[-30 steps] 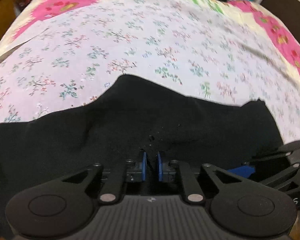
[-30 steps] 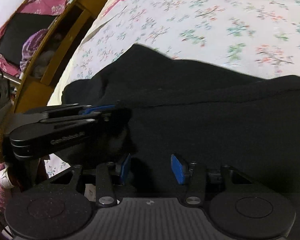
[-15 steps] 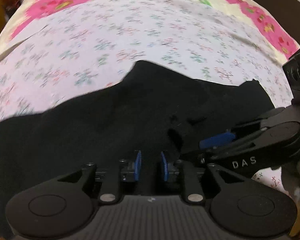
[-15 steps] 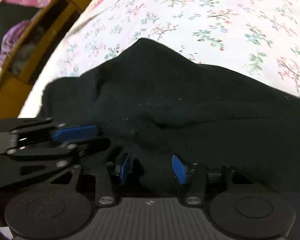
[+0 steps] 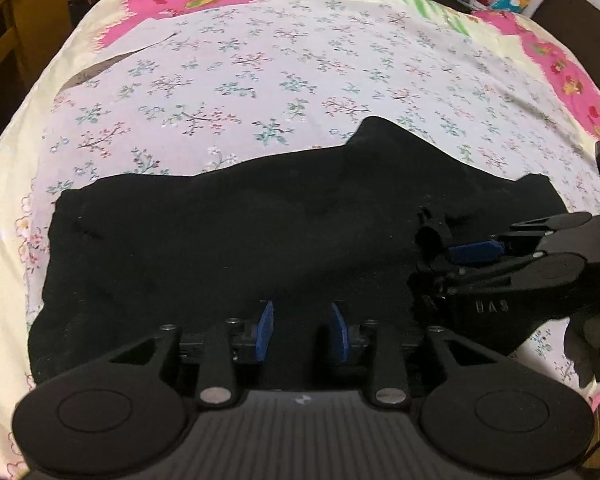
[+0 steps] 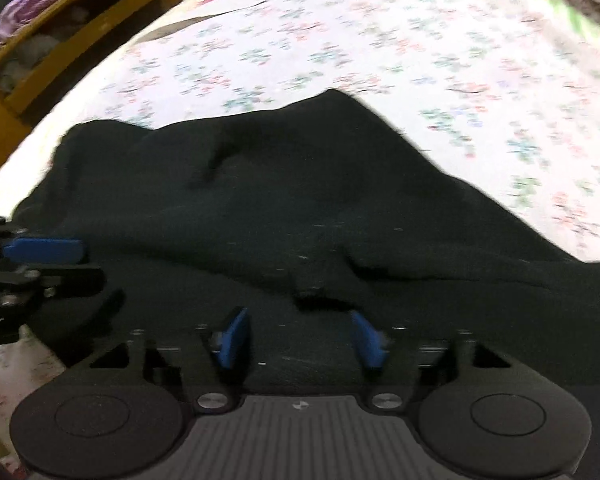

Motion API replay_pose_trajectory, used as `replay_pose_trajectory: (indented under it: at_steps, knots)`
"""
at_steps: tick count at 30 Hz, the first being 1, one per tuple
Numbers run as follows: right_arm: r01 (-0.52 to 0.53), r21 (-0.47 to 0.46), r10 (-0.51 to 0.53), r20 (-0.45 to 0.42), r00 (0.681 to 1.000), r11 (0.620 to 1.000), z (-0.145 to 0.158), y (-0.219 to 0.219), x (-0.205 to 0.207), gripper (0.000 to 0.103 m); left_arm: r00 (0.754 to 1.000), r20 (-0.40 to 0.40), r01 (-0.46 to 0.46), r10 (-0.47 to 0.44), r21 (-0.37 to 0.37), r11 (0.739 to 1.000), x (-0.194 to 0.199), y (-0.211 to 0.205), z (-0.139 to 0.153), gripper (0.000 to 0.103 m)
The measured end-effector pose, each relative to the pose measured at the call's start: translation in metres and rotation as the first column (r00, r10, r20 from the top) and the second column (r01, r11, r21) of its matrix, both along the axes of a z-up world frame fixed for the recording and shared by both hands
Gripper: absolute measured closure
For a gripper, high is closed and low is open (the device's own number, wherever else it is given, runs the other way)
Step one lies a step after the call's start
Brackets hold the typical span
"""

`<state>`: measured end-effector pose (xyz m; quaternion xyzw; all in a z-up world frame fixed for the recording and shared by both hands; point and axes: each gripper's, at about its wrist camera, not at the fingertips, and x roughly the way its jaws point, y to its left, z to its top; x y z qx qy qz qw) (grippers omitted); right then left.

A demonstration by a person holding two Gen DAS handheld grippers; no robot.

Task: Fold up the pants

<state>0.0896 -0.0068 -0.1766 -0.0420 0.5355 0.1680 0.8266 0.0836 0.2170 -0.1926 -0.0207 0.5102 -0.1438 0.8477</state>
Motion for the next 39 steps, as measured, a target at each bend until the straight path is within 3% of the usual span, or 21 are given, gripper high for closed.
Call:
replay_pose_trajectory:
  at_steps: [3, 5, 10, 15, 19, 20, 21, 22, 26, 34, 39]
  knots:
    - [0.007, -0.021, -0.007, -0.001, 1.000, 1.000, 0.000, -0.005, 0.003, 0.083, 0.999, 0.006, 0.037, -0.037, -0.005, 0.999, 0.001, 0.000, -0.001, 0.058]
    - [0.012, -0.072, -0.012, 0.004, 1.000, 0.997, 0.000, 0.006, 0.004, 0.077, 0.999, 0.002, 0.044, -0.044, -0.016, 0.999, 0.004, 0.003, -0.001, 0.058]
    - [0.035, -0.175, -0.018, 0.096, 0.995, 0.984, 0.003, 0.020, -0.014, 0.073, 0.997, 0.013, 0.077, -0.077, -0.030, 0.997, 0.006, 0.010, 0.002, 0.057]
    - [0.108, -0.172, -0.091, 0.102, 0.991, 0.979, 0.001, 0.025, -0.004, 0.063, 0.997, 0.006, 0.081, -0.081, -0.056, 0.995, 0.010, 0.014, -0.002, 0.057]
    - [0.152, -0.117, -0.147, 0.052, 0.988, 0.981, -0.003, 0.018, 0.013, 0.071, 0.995, 0.018, 0.095, -0.094, -0.058, 0.994, 0.008, 0.016, 0.002, 0.057]
    - [0.172, -0.086, -0.170, 0.034, 0.985, 0.981, -0.001, 0.011, 0.014, 0.080, 0.996, 0.020, 0.093, -0.092, -0.057, 0.994, 0.007, 0.019, 0.003, 0.057]
    - [0.193, -0.060, -0.192, 0.013, 0.981, 0.979, 0.002, 0.001, 0.017, 0.099, 0.996, 0.023, 0.088, -0.087, -0.055, 0.995, 0.006, 0.022, 0.004, 0.057]
    - [0.224, -0.037, -0.225, -0.015, 0.974, 0.974, 0.004, -0.009, 0.021, 0.103, 0.996, 0.025, 0.083, -0.081, -0.054, 0.995, 0.005, 0.026, 0.006, 0.057]
    - [0.328, 0.067, -0.318, -0.127, 0.940, 0.942, 0.009, -0.035, 0.037, 0.103, 0.999, 0.016, 0.051, -0.051, -0.049, 0.997, 0.002, 0.043, 0.006, 0.056]
    - [0.309, 0.135, -0.293, -0.127, 0.948, 0.941, 0.019, -0.007, 0.043, 0.103, 0.999, 0.022, 0.033, -0.032, -0.034, 0.999, 0.004, 0.055, 0.005, 0.056]
    - [0.297, 0.127, -0.282, -0.127, 0.951, 0.946, 0.016, -0.009, 0.041, 0.103, 0.999, 0.032, 0.017, -0.016, -0.019, 1.000, 0.006, 0.063, 0.009, 0.052]
